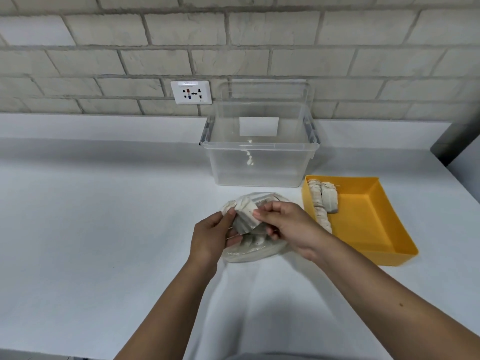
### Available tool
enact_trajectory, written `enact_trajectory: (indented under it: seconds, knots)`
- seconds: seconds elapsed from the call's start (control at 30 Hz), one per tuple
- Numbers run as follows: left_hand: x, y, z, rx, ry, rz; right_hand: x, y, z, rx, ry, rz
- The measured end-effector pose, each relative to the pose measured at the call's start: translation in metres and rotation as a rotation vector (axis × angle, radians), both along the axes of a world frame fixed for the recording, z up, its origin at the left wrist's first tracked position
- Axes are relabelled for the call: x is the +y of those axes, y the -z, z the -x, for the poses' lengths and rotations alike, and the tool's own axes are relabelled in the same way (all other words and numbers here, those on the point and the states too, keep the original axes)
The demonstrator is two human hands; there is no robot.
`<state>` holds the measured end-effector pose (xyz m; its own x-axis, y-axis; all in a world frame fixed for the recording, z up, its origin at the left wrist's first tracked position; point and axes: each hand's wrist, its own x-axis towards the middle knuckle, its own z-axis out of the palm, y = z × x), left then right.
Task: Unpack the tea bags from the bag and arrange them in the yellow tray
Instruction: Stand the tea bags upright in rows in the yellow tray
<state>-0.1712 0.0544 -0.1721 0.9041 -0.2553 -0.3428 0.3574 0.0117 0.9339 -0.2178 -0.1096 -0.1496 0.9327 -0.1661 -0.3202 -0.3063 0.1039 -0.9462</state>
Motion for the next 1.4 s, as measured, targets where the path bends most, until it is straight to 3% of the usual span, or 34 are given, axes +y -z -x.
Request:
enact_trajectory:
  seconds: [0.3, 0.5, 0.6, 0.73, 0.97, 1.07, 1.23, 1.4]
  knots:
    - [0.000, -0.004, 0.003, 0.043, 0.017, 0.078, 0.013, 0.012, -0.003, 0.032, 0.107, 0.120]
    - [0.002, 0.003, -0.001, -0.072, -0.009, -0.056, 0.011, 0.016, -0.009, 0.010, 0.130, 0.207]
    - [0.007, 0.008, -0.010, -0.194, -0.039, -0.193, -0.006, 0.018, -0.015, -0.097, 0.186, 0.639]
    - [0.013, 0.011, -0.016, -0.304, -0.031, -0.340, -0.014, 0.025, -0.016, -0.153, -0.009, 1.133]
    - [0.017, 0.010, -0.022, -0.283, -0.002, -0.329, -0.003, 0.037, -0.036, -0.133, -0.225, 1.482]
    - [0.018, 0.008, -0.023, -0.290, -0.003, -0.330, -0.006, 0.035, -0.035, -0.155, -0.138, 1.367]
    - [0.008, 0.002, -0.019, -0.301, 0.015, -0.277, -0.028, 0.013, -0.017, -0.106, 0.119, 0.739]
    - [-0.024, -0.006, -0.001, -0.287, 0.081, -0.172, -0.061, -0.006, 0.007, -0.069, 0.178, 0.411]
